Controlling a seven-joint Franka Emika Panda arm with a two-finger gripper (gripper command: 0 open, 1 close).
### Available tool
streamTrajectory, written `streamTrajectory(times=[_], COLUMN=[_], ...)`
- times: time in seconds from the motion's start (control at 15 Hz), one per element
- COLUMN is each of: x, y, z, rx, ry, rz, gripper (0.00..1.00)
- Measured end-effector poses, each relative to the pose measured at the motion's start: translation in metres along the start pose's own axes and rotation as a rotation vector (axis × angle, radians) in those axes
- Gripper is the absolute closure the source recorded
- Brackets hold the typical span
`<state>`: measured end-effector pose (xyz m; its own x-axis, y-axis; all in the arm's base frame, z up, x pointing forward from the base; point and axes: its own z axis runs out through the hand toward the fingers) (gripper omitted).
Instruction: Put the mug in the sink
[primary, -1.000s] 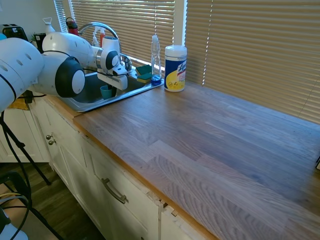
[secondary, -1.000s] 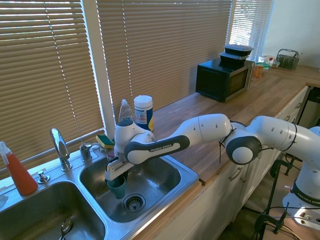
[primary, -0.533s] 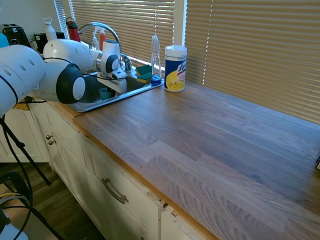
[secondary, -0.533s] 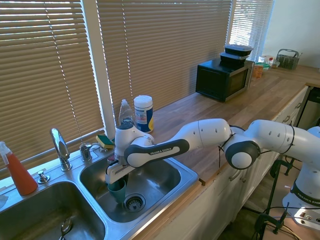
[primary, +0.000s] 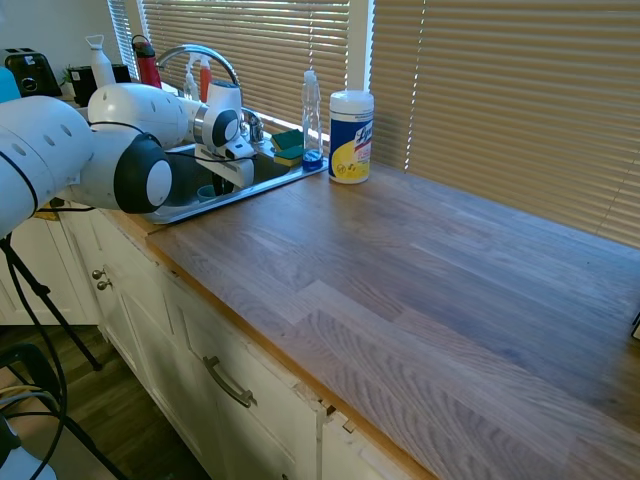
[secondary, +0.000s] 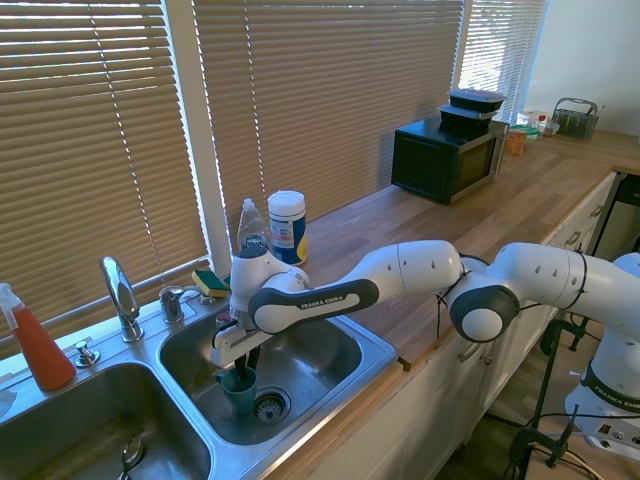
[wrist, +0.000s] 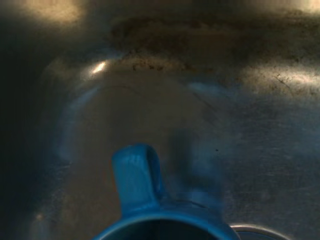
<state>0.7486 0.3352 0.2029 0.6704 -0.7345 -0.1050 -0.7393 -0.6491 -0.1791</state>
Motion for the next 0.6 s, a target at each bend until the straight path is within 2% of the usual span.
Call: streamTrajectory(times=[0.6], x=[0.001], y=[-0.009], z=[-0.028], rx=[0.034], ry=[0.039], rz=[0.043], gripper=[0.0])
